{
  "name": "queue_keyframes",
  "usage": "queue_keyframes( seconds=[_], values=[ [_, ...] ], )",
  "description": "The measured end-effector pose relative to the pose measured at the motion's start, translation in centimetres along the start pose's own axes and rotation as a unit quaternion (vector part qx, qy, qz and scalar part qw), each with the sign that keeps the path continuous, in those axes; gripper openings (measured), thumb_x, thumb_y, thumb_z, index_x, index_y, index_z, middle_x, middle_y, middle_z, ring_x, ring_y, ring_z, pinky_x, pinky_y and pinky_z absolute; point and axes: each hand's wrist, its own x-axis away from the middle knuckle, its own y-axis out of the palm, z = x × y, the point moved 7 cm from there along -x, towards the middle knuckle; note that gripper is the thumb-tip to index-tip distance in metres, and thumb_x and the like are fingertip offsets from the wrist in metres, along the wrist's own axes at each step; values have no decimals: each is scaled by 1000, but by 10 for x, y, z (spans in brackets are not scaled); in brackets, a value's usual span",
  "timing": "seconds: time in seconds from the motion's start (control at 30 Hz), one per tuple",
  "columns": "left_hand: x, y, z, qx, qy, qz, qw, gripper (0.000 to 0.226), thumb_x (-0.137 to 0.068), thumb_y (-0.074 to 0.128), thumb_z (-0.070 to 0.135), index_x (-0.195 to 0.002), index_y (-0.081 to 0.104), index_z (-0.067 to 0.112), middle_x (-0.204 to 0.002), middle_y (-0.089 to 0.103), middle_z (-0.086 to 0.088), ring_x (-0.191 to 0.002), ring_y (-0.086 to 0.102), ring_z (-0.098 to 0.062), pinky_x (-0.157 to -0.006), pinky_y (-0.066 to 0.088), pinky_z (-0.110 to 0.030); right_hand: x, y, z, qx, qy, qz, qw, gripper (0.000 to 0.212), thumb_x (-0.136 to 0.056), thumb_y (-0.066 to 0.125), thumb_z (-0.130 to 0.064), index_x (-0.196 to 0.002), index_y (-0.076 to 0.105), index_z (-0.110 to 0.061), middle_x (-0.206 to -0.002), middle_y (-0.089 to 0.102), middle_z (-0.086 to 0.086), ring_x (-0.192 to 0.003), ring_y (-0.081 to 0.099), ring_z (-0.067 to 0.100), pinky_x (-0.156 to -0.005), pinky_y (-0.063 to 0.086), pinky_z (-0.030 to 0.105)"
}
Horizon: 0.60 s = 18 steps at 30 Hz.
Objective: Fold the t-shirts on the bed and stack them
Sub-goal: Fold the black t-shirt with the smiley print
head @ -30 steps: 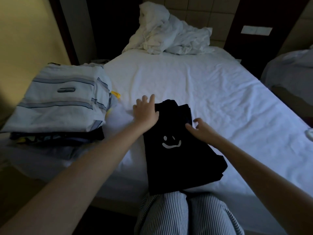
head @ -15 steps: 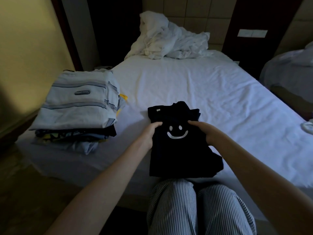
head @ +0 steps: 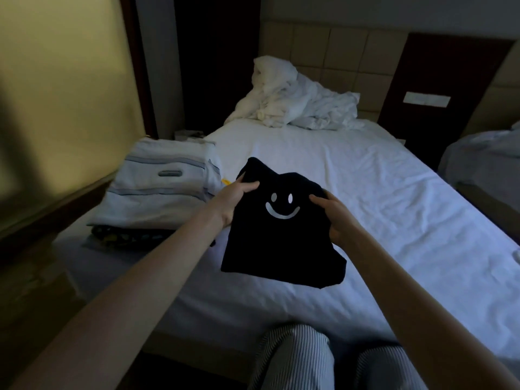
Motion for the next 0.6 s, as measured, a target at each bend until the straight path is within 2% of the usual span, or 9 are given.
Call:
queue_keyframes(
  seconds=[0.1, 0.17, 0.23, 0.33, 0.4, 0.47, 0.5, 0.53, 0.6],
  values=[
    [0, -25, 55, -23, 16, 13, 1000, 42, -99, 43, 13, -141, 42, 19, -102, 63, -7, -84, 65, -23, -69, 52, -33, -22, 48, -32, -8, -35, -36, 999, 33, -97, 47, -9, -130, 46, -11, -109, 61, 12, -91, 64, 26, -75, 54, 37],
    [-2, -55, 94, -47, 42, 52, 997, 42, -98, 47, 15, -139, 44, 18, -105, 63, -7, -82, 67, -20, -67, 54, -30, -37, 89, -54, -15, -55, -83, 995, 38, -97, 48, -11, -135, 41, -12, -116, 58, 11, -96, 62, 24, -76, 54, 36],
    [-4, -94, 135, -67, 76, 106, 989, 46, -95, 53, 17, -140, 44, 19, -118, 61, -9, -93, 64, -23, -75, 52, -33, -55, 136, -74, -29, -66, -135, 988, 43, -97, 49, -13, -138, 35, -14, -121, 56, 10, -100, 61, 25, -83, 53, 38],
    [4, -154, 168, -159, 57, 170, 971, 56, -94, 55, 26, -145, 35, 17, -138, 49, -11, -106, 58, -27, -82, 49, -36, -77, 198, -69, -20, -29, -171, 985, 62, -95, 54, -12, -146, 20, -16, -134, 47, 16, -112, 55, 31, -89, 51, 43],
    [11, -197, 169, -291, 23, 241, 926, 77, -93, 58, 31, -152, 11, 17, -153, 28, -12, -130, 40, -30, -101, 40, -39, -86, 224, -40, 127, 2, -141, 982, 68, -93, 55, -14, -148, 14, -10, -143, 37, 18, -121, 47, 33, -90, 48, 42],
    [20, -225, 161, -468, 8, 313, 826, 93, -90, 60, 42, -152, -6, 18, -158, 11, -11, -142, 20, -31, -113, 26, -40, -91, 233, -13, 327, 7, -57, 943, 70, -91, 54, -21, -146, 14, -6, -147, 28, 19, -130, 35, 36, -105, 36, 47],
    [20, -230, 154, -536, 23, 324, 779, 92, -89, 58, 49, -152, -3, 22, -158, 10, -9, -143, 18, -32, -114, 24, -43, -89, 240, -7, 393, -23, -31, 919, 67, -91, 50, -26, -146, 15, -8, -148, 24, 19, -133, 30, 37, -109, 28, 50],
    [17, -228, 143, -584, 41, 310, 749, 84, -89, 51, 56, -151, 2, 29, -158, 12, -6, -142, 17, -32, -114, 23, -45, -84, 250, -4, 440, -71, -30, 895, 64, -93, 44, -32, -147, 14, -13, -150, 19, 17, -136, 23, 38, -112, 19, 52],
    [3, -220, 104, -655, 25, 250, 713, 66, -92, 32, 63, -149, 6, 42, -160, 6, 0, -144, 8, -35, -114, 14, -50, -74, 272, 15, 501, -132, -65, 853, 59, -97, 32, -43, -149, 12, -23, -157, 4, 10, -142, 6, 37, -113, 3, 55]
  ],
)
